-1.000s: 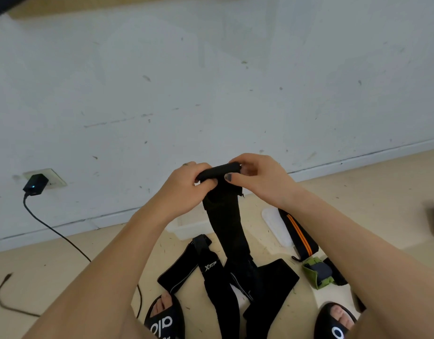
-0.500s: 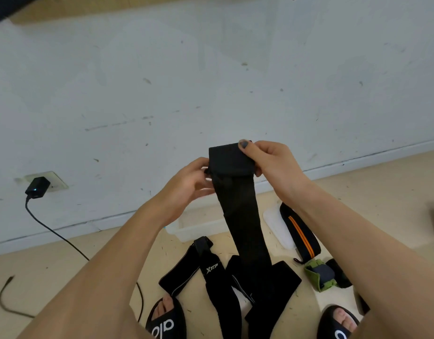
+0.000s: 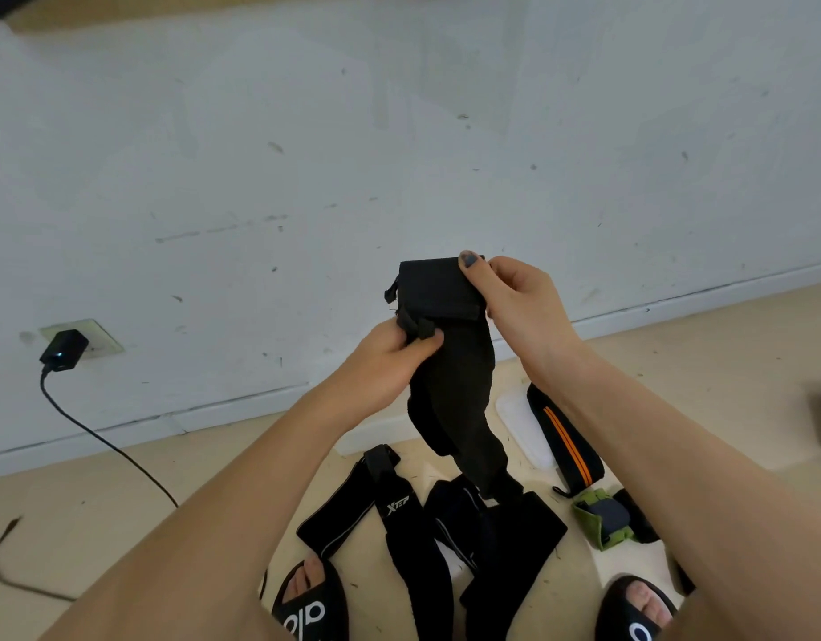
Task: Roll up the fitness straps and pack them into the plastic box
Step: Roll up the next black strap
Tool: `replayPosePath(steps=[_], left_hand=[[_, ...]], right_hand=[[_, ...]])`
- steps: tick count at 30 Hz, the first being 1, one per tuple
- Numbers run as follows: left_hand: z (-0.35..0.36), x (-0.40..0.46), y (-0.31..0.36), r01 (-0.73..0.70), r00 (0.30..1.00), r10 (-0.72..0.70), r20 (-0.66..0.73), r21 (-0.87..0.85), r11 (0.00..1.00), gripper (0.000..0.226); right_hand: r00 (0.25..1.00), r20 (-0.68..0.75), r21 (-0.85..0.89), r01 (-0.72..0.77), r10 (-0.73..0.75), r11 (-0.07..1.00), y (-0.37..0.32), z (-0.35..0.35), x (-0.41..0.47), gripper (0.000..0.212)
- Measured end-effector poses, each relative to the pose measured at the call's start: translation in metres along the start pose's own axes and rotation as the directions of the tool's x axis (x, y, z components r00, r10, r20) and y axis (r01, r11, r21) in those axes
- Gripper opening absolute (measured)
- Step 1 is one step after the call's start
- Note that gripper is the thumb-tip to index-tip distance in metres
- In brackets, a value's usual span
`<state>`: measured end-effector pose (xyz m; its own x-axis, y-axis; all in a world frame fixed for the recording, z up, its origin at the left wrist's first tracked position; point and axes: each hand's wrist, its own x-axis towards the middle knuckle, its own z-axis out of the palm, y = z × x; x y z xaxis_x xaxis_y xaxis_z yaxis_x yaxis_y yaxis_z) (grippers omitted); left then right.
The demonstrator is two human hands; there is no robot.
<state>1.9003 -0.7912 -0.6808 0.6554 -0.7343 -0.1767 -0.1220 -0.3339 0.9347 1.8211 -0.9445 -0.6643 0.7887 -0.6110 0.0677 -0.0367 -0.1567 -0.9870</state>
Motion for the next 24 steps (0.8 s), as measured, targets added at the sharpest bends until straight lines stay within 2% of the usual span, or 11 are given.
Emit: replayPosePath(steps=[3,9,11,14,16,19,21,22,24], left_hand=[[0.003,0.002,0.007,-0.015,0.998,0.013,-0.068,-0.032,0.999,0.012],[0.011,0.002,0.011,-0.035,0.984,0.017,-0.175,-0.098,0.995,0.023],[0.011,0.004,0.013,-0.027,0.976,-0.017,-0.217,-0.197,0.98,0.025],[0.007,0.005,0.019,0.007,0.965,-0.118,-0.236,-0.424,0.906,0.037],[0.003,0.005,0.021,0.002,0.954,-0.173,-0.246,-0.571,0.821,0.04],[-0.003,0.006,0.022,0.014,0.926,-0.296,-0.234,-0.762,0.647,0.037],[-0.009,0.007,0.022,0.016,0.924,-0.323,-0.205,-0.823,0.568,0.038],[-0.011,0.007,0.023,0.025,0.931,-0.313,-0.186,-0.824,0.566,0.042],[-0.012,0.008,0.018,0.044,0.958,-0.245,-0.149,-0.769,0.638,0.051]], right_hand=[[1.0,0.001,-0.064,-0.028,0.028,0.998,-0.002,0.005,-0.001,0.047],[0.956,0.178,0.064,-0.246,0.231,0.967,-0.002,0.011,-0.004,0.066],[0.925,0.264,0.156,-0.319,0.272,0.935,-0.001,0.009,-0.004,0.065],[0.89,0.363,0.209,-0.366,0.276,0.907,0.0,0.005,-0.007,0.046],[0.879,0.403,0.109,-0.324,0.256,0.94,0.003,0.006,-0.009,0.038],[0.875,0.436,-0.152,-0.159,0.21,0.976,0.01,0.008,-0.014,0.033],[0.881,0.447,-0.215,-0.065,0.157,0.975,0.016,0.009,-0.015,0.024],[0.895,0.426,-0.202,-0.051,0.134,0.978,0.017,0.009,-0.015,0.021],[0.926,0.361,-0.121,-0.073,0.112,0.99,0.016,0.008,-0.013,0.02]])
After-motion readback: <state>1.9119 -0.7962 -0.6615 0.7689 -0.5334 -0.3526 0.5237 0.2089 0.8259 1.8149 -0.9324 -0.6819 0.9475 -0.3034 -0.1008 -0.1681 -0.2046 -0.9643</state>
